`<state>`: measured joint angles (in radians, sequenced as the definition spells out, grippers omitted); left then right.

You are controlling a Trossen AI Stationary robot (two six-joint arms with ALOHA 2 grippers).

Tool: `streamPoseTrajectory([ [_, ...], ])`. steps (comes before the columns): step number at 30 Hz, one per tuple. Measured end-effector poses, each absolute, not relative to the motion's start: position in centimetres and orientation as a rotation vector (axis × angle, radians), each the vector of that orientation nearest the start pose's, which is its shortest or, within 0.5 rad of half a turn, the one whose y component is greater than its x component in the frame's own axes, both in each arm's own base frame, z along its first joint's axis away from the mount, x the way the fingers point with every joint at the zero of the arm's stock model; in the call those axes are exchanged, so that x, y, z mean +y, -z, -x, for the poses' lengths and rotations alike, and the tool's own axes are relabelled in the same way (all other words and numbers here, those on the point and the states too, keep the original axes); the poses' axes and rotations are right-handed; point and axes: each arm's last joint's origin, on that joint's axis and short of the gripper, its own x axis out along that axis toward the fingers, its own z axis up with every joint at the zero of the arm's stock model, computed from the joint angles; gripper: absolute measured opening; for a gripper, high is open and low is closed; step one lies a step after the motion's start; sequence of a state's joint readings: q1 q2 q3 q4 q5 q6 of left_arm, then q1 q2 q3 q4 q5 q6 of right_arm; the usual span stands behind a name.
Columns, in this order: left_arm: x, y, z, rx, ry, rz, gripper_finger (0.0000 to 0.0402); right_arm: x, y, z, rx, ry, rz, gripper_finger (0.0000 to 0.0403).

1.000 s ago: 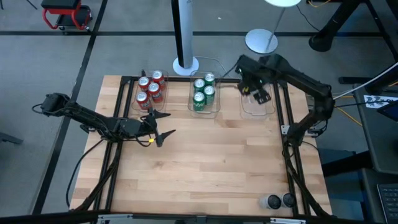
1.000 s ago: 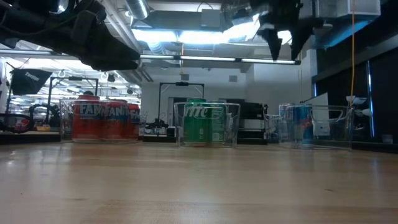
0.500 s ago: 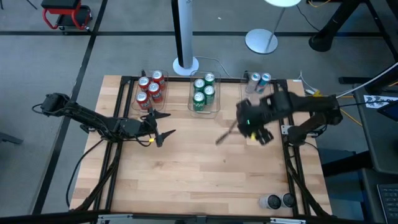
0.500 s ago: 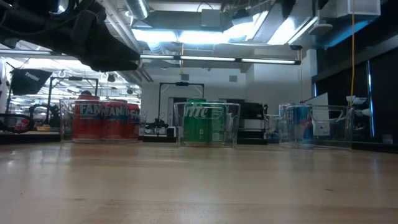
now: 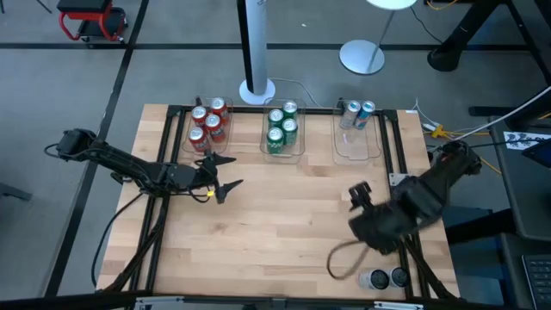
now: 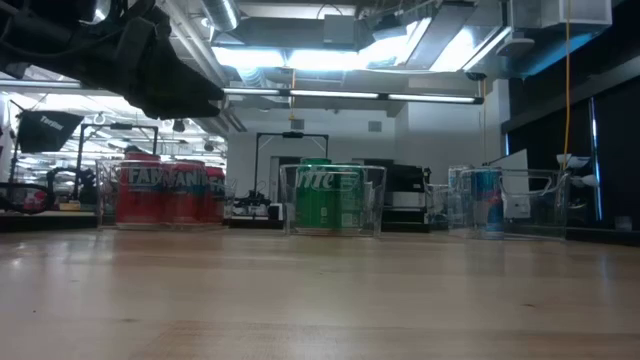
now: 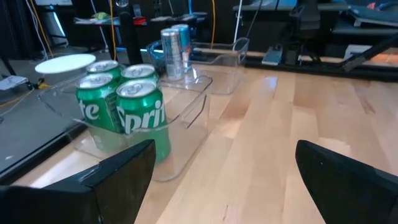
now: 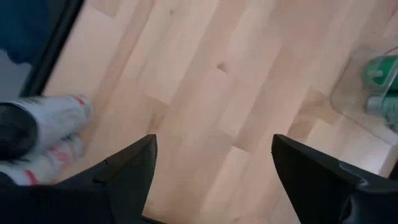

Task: Sort soda cans
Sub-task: Put the right white-pink soda can into the right transparent bin

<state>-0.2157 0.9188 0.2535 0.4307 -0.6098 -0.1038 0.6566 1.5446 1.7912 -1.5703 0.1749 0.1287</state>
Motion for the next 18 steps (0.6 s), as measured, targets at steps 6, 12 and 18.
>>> streamPoseTrajectory([
  [6, -2.2, -18.3, -17.7, 0.244, -0.404, -0.019, 0.0375, 19.6, -38.2, -18.7, 1.27, -0.29, 0.351, 0.0317],
  [12, -2.2, -18.3, -17.7, 0.246, -0.403, -0.031, 0.0375, 22.9, -36.9, -16.7, 1.372, -0.291, 0.228, 0.0317],
  [18, -2.2, -18.4, -17.7, 0.244, -0.401, -0.043, 0.0375, 25.4, -35.9, -14.8, 1.485, -0.25, 0.105, 0.0317],
])
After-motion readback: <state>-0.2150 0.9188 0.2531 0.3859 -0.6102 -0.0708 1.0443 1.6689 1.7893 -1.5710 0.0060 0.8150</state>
